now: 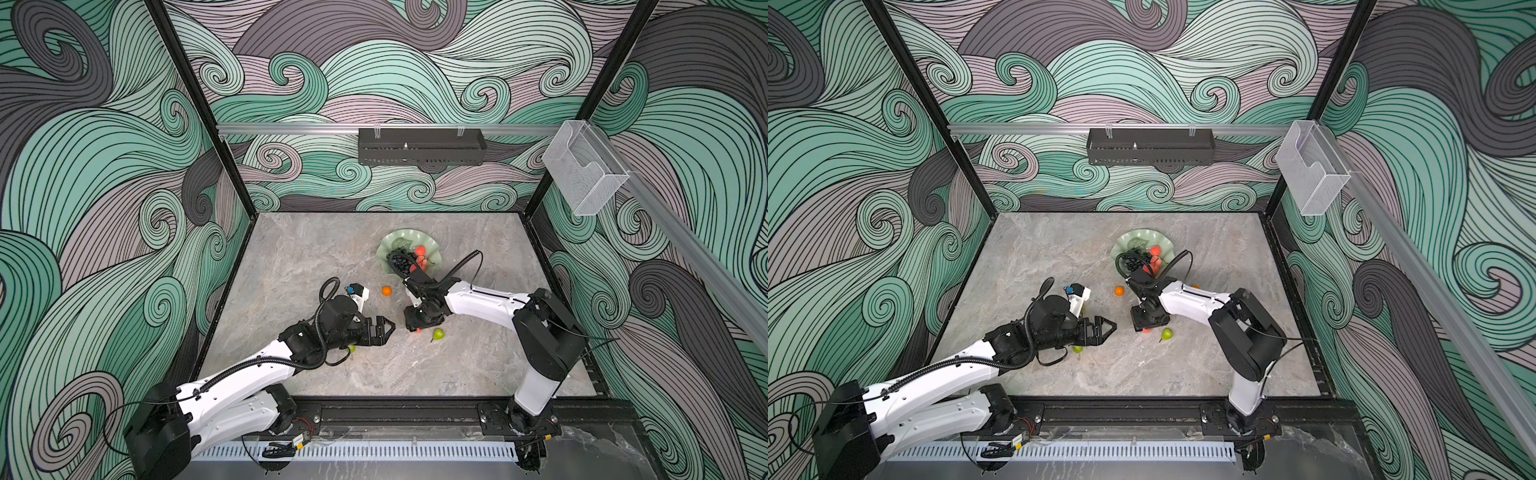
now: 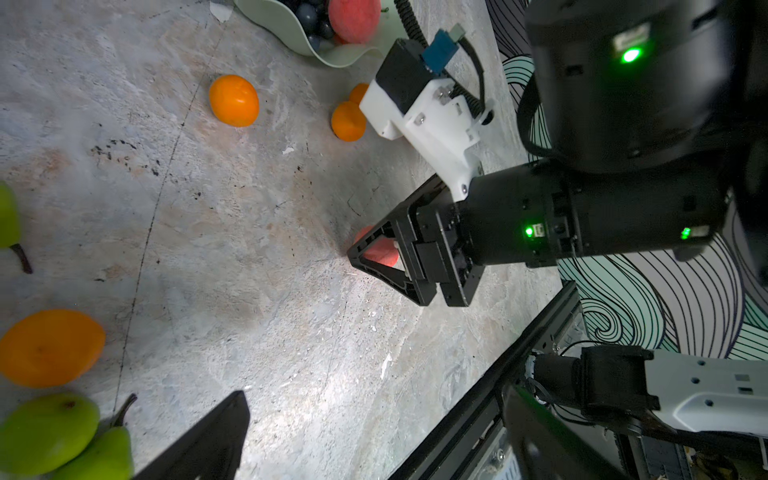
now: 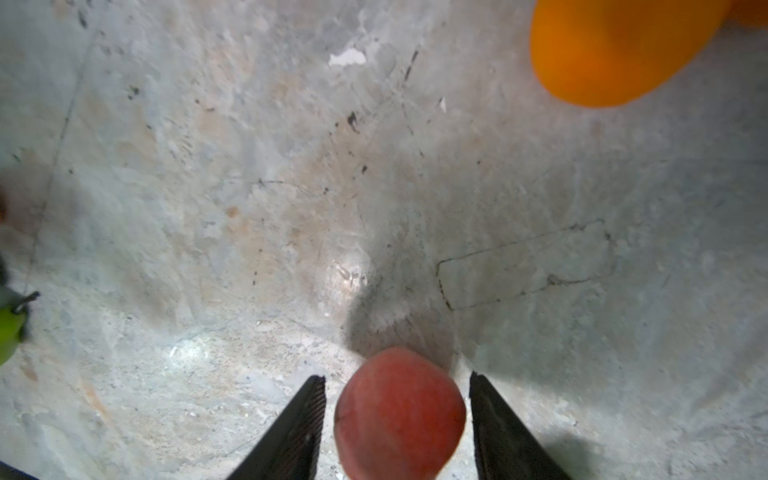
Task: Place and organize the fake fruits in the fruit bowl
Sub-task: 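Grasp the red peach with right gripper and lift it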
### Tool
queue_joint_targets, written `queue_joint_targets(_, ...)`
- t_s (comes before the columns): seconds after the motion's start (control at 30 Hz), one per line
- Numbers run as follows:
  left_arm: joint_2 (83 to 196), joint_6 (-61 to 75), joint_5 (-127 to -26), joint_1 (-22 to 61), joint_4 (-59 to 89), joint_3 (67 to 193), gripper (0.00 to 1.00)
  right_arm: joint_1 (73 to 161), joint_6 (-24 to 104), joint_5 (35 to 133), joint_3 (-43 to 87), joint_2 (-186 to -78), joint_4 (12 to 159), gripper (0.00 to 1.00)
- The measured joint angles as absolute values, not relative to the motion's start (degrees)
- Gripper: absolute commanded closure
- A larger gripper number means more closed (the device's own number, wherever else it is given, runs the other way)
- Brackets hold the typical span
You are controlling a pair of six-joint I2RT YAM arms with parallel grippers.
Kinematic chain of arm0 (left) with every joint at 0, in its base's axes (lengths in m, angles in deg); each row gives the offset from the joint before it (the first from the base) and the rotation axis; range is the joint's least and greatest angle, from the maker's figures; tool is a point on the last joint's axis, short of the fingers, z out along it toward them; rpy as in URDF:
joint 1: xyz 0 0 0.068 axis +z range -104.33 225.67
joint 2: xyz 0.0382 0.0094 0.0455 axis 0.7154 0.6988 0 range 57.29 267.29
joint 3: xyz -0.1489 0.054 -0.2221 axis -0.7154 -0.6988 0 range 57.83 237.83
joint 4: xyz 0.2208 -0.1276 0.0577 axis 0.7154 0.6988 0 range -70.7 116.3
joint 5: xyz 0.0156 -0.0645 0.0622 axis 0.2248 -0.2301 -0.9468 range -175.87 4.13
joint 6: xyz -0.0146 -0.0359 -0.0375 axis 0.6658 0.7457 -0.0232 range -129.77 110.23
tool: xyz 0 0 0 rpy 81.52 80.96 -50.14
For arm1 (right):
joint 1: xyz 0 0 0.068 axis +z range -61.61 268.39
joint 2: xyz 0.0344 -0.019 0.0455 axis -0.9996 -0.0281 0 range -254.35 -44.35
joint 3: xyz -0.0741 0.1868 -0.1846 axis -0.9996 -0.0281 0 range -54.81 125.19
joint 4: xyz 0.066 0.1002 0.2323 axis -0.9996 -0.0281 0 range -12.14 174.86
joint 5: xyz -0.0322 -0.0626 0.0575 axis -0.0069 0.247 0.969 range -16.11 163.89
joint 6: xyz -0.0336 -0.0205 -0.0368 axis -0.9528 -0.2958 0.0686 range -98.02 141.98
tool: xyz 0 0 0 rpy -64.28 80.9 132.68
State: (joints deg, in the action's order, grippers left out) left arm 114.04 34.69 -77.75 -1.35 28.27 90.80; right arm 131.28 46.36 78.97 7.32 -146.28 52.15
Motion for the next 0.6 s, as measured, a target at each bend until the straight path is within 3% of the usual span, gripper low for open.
queue_joint_targets(0.6,114.02,34.76,-78.19,-1.37,28.25,90.78,0.02,131.31,46.51,80.41,7.32,-146.81,51.36,0.57)
